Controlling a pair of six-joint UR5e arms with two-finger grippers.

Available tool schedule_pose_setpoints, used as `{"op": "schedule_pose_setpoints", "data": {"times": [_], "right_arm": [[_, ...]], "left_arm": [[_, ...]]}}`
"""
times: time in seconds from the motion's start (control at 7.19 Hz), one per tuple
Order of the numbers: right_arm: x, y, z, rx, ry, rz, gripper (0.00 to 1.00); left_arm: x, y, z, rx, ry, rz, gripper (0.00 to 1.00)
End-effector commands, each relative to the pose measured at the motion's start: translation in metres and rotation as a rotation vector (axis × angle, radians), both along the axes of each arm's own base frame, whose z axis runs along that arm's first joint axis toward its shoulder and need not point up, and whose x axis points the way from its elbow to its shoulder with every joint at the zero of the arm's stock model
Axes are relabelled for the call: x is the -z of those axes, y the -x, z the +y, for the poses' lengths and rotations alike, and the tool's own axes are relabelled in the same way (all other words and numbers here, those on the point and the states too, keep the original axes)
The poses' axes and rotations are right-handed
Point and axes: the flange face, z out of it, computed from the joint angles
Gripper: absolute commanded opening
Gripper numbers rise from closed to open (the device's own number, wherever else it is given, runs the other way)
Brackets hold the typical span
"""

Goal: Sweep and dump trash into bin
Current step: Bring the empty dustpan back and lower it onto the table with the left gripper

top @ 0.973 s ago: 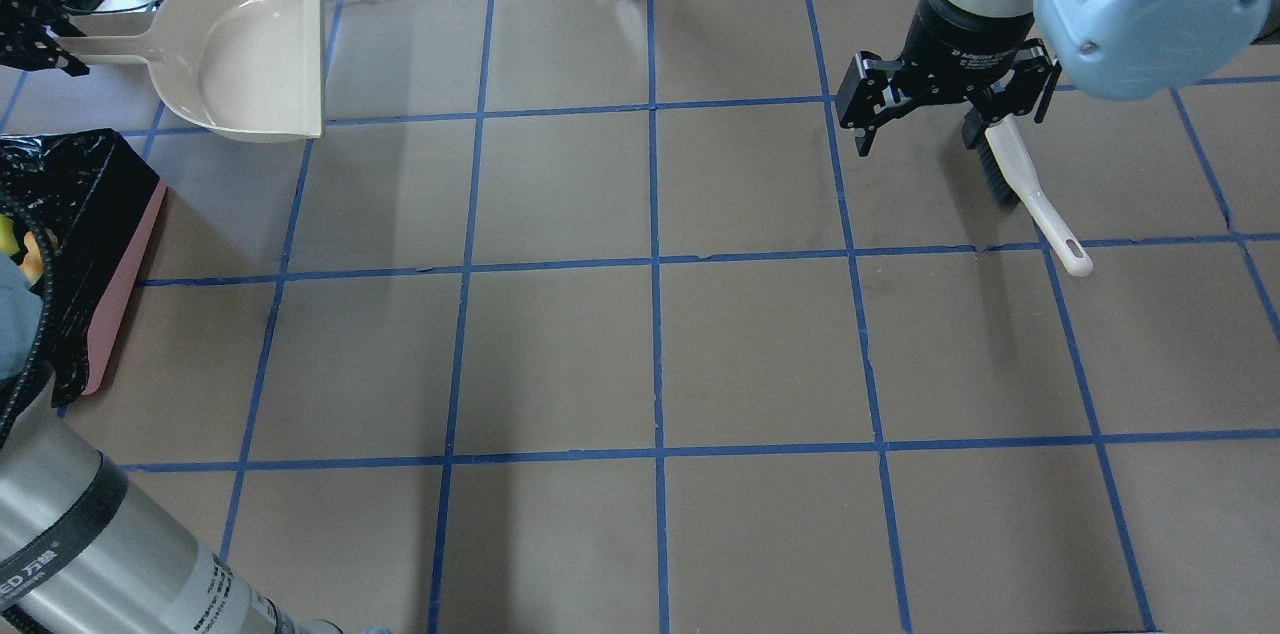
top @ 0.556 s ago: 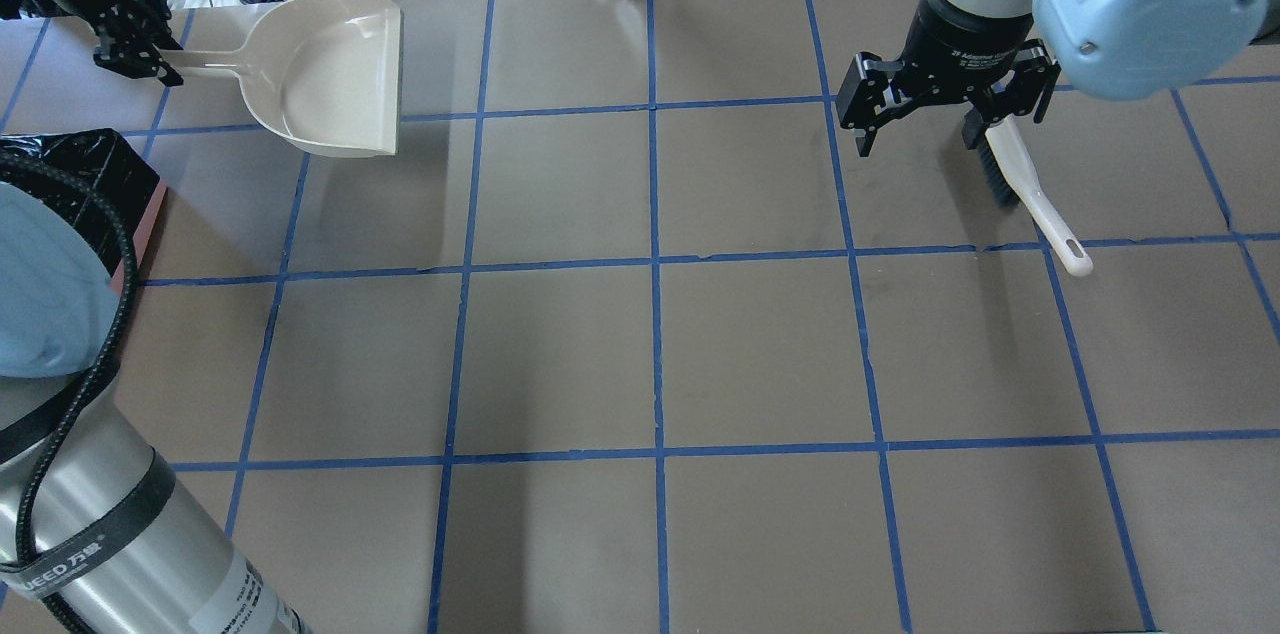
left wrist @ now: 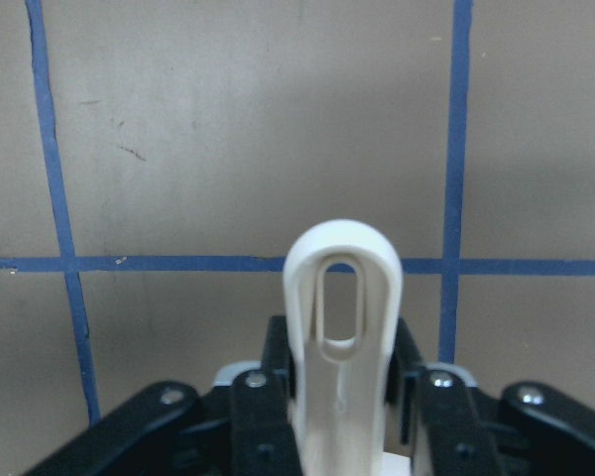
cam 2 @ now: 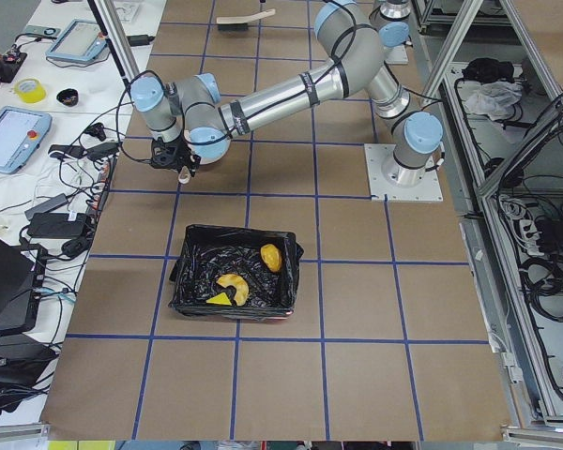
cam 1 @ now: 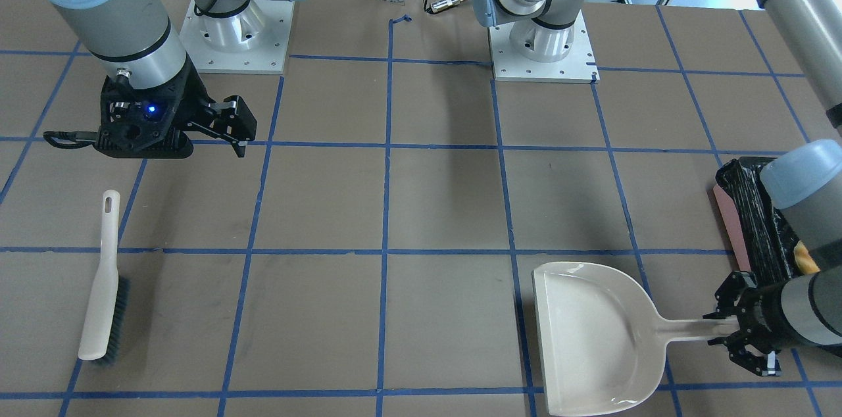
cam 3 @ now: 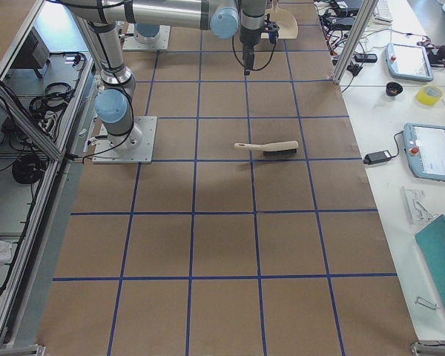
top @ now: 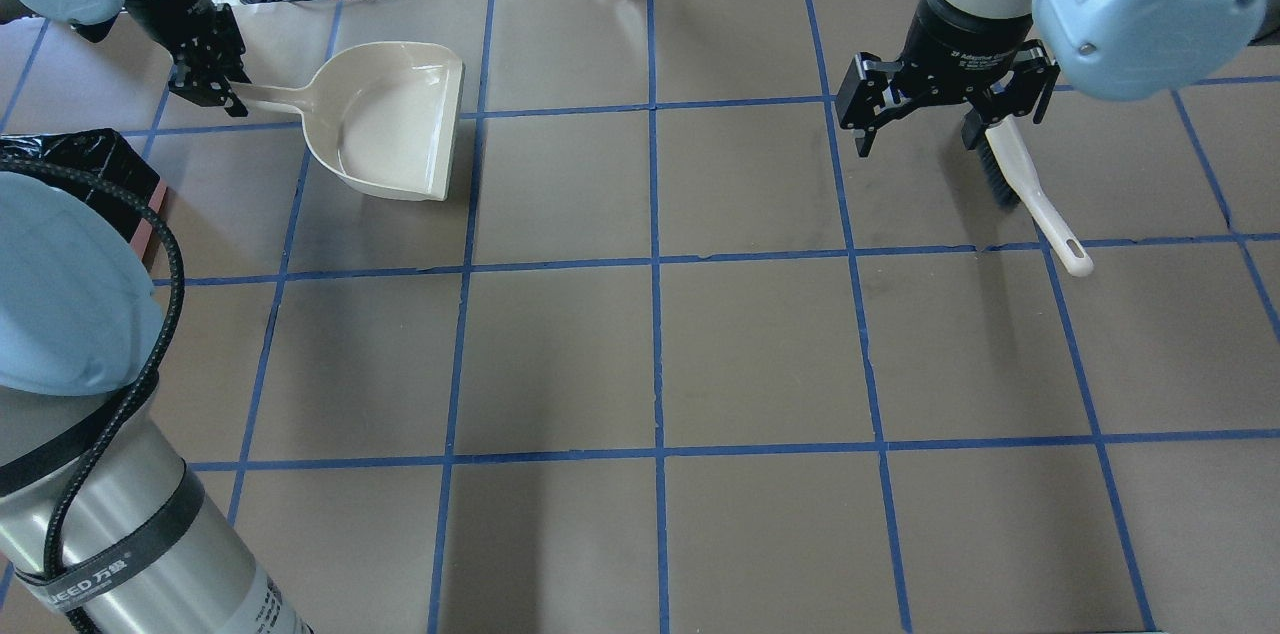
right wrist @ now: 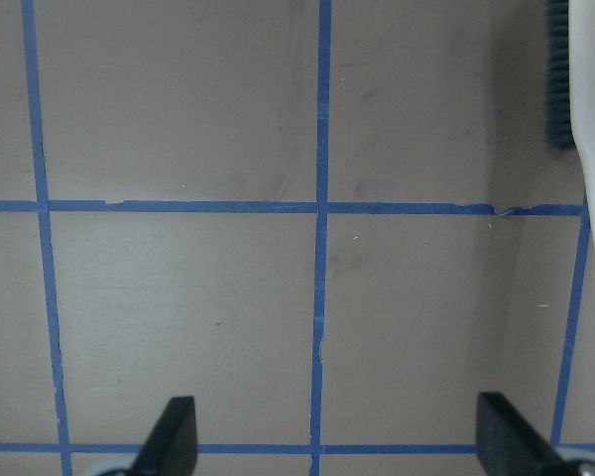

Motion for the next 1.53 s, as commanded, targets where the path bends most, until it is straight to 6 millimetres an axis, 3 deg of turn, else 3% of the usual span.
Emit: {"op": "schedule_pose_setpoints", "data": {"times": [0.0, 0.83, 1.11, 1.39], "right_arm": [[0.0, 0.0, 0.0, 0.0, 0.001, -0.001, 1.0], [0.001, 0.0, -0.001, -0.005, 0.001, 0.001, 1.0], [0.002, 0.0, -0.001, -0.008, -0.002, 0.002, 1.0], [0.003, 0.0, -0.001, -0.011, -0.003, 0.004, 1.0]], "left_arm": [[0.022, 0.02, 0.004, 0.016, -0.008, -0.004, 0.0], [0.047, 0.034, 0.022, 0.024, 0.005, -0.068, 0.0], [0.035, 0.035, 0.027, 0.022, 0.02, -0.074, 0.0], [0.038, 0.041, 0.039, 0.024, 0.004, -0.068, 0.0]]}}
